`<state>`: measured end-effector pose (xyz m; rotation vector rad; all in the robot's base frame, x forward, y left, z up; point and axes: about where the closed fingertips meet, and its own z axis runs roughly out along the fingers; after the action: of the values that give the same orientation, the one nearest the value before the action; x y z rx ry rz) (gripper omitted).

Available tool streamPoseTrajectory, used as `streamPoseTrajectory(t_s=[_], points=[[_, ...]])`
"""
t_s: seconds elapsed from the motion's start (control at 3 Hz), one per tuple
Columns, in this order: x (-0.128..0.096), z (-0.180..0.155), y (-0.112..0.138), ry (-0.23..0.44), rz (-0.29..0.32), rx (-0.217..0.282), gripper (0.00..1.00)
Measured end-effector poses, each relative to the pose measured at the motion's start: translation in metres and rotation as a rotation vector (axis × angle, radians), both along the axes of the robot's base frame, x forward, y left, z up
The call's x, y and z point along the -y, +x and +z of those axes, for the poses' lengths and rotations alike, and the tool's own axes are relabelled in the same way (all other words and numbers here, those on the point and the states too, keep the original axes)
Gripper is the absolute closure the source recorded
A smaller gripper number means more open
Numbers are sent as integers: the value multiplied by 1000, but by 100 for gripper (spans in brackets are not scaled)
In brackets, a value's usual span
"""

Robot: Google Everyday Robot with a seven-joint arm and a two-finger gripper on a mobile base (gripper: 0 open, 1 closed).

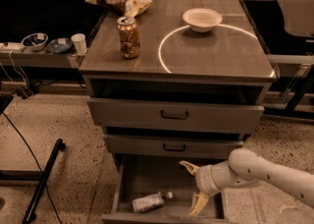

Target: Pick blue plastic bottle from bottom drawer and place on counter

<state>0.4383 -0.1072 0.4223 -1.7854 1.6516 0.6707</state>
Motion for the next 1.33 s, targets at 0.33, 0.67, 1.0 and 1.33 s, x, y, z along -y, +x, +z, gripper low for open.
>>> streamPoseTrajectory(t_s=[0.33, 0.67, 1.0, 1.33], points=[[-5, -9, 5, 0, 28, -24, 0], [-27, -63, 21, 14, 49, -41, 0], [-49, -131, 25, 48, 2, -59, 0], [-65, -182, 31, 50, -26, -65, 0]])
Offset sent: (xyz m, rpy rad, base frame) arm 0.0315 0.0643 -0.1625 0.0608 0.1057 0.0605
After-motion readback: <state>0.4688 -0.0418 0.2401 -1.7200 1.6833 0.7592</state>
